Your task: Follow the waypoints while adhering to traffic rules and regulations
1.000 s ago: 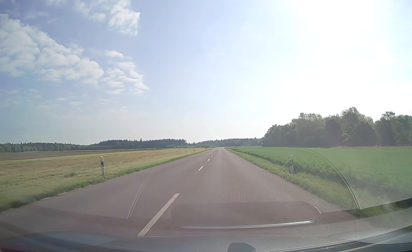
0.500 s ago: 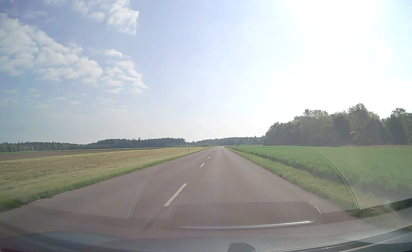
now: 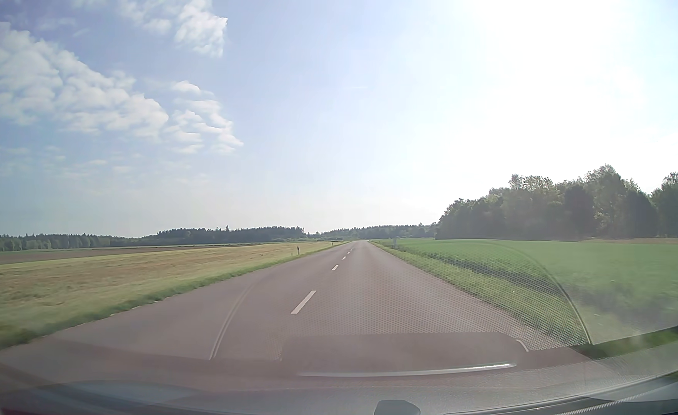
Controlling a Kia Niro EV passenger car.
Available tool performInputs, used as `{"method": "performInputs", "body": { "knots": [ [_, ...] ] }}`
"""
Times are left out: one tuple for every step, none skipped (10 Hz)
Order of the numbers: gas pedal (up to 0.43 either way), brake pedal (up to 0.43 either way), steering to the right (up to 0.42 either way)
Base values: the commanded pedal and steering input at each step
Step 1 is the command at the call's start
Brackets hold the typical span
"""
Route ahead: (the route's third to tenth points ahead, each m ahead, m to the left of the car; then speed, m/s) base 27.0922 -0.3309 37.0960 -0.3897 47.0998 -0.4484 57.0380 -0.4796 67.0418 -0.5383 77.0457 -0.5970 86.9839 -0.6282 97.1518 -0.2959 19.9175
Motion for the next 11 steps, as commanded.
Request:
{"method": "performInputs", "body": {
  "knots": [
    [0.22,0.0,-0.003],
    [0.22,0.0,-0.003],
    [0.22,0.0,-0.003],
    [0.22,0.0,-0.003],
    [0.22,0.0,-0.002],
    [0.22,0.0,-0.002],
    [0.22,0.0,-0.002],
    [0.22,0.0,-0.002],
    [0.22,0.0,-0.002],
    [0.22,0.0,-0.002],
    [0.22,0.0,-0.002]
  ]
}}
